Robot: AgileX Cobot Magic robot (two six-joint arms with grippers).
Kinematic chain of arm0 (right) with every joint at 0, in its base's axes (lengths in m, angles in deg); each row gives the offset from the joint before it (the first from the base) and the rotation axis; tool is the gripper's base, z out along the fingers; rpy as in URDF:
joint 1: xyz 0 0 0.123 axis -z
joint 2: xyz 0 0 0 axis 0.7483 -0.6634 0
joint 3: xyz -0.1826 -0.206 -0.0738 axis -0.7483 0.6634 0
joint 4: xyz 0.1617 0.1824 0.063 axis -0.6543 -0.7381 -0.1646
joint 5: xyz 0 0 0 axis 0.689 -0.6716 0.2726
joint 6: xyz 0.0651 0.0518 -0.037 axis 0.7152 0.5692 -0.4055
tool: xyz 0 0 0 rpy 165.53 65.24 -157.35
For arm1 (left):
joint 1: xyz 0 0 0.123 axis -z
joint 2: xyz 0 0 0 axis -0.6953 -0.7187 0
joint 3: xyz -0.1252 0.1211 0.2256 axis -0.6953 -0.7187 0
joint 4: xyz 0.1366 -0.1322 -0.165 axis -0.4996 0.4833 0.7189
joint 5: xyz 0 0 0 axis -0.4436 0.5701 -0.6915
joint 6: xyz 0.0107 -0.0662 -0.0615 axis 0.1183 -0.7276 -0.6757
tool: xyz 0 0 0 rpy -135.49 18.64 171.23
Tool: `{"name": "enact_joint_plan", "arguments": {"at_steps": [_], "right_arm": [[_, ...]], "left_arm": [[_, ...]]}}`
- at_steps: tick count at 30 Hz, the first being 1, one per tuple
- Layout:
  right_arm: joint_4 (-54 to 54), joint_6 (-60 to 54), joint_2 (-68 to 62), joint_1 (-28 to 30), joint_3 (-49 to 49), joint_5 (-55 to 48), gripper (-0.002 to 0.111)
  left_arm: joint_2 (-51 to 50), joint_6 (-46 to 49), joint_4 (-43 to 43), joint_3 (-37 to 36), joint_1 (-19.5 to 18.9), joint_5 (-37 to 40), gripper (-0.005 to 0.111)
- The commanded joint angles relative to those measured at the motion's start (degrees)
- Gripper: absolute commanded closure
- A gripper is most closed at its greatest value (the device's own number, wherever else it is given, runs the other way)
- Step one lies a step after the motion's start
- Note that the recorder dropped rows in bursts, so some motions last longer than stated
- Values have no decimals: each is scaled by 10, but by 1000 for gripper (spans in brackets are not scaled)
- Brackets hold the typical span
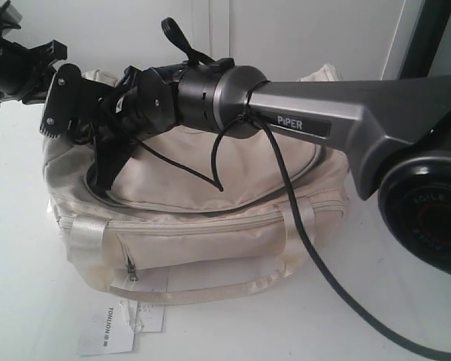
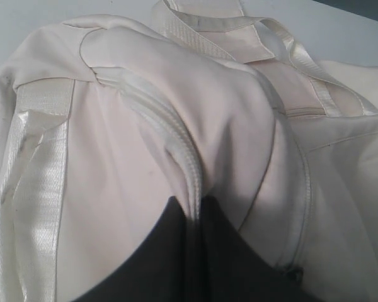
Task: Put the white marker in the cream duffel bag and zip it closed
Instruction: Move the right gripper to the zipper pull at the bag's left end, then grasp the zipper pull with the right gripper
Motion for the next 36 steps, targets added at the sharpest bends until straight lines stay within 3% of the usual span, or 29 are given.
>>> {"name": "enact_joint_plan", "arguments": {"at_steps": [1,14,19,21,25,27,36], "right_arm": [[-7,4,0,0,-7,-16,108],[-21,43,51,0,-7,-104,108],[-21,84,51,0,-7,-82,106],[-21,78,51,0,-7,-68,94],[-21,20,41,0,-7,-49,51],[-16,12,34,0,-7,-50,38],[-12,12,1,0,-7,-5,38]], "left_arm": [[4,4,13,2,-2,19,107],[4,11,13,2,-2,19,107],[4,11,13,2,-2,20,107],[4,11,13,2,-2,23,107],[4,11,16,2,-2,33,107],[4,11,24,2,-2,39,107],[4,11,30,2,-2,52,107]]}}
